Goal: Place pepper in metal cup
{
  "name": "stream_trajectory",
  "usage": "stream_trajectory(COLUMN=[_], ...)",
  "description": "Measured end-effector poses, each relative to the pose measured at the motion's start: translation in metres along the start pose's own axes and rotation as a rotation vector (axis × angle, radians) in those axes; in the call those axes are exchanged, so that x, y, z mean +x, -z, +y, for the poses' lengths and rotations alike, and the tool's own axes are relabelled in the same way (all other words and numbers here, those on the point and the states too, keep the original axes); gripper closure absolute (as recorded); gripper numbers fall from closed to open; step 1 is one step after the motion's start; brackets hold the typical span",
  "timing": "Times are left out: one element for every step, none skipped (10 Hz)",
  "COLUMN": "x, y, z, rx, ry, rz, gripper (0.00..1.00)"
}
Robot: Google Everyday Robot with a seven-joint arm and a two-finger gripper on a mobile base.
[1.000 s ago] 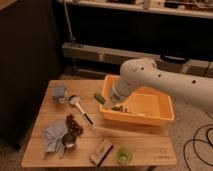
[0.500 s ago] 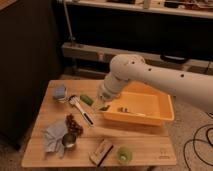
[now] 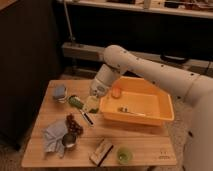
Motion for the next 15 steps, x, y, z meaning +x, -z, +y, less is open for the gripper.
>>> stream_trajectory(x=[-0.001, -0.001, -0.001, -0.001, -0.001, -0.001, -0.001, -0.001, -0.001, -0.003, -0.008, -0.012, -0.013, -0.016, -0.017], y=[0.0, 0.0, 0.0, 0.0, 0.001, 0.0, 0.001, 0.0, -0.001, -0.014, -0.027, -0.041, -0.051, -0.07, -0.083], z=[0.0, -0.001, -0.001, -0.002, -0.002, -0.002, -0.002, -0.002, -0.003, -0.003, -0.002, -0.001, -0.001, -0.003, -0.006], rx=[-0.085, -0.15, -0.185, -0.205, -0.205, -0.205, -0.205, -0.206, -0.213, -0.238, -0.255, -0.266, -0.274, -0.301, -0.322], ry=[0.005, 0.012, 0.017, 0.02, 0.02, 0.02, 0.02, 0.02, 0.02, 0.025, 0.033, 0.036, 0.039, 0.054, 0.062], rz=[-0.012, -0.024, -0.029, -0.034, -0.035, -0.034, -0.034, -0.035, -0.04, -0.041, -0.04, -0.043, -0.046, -0.076, -0.117], gripper=[1.0, 1.0, 1.0, 1.0, 1.0, 1.0, 1.0, 1.0, 1.0, 1.0, 1.0, 1.0, 1.0, 1.0, 1.0])
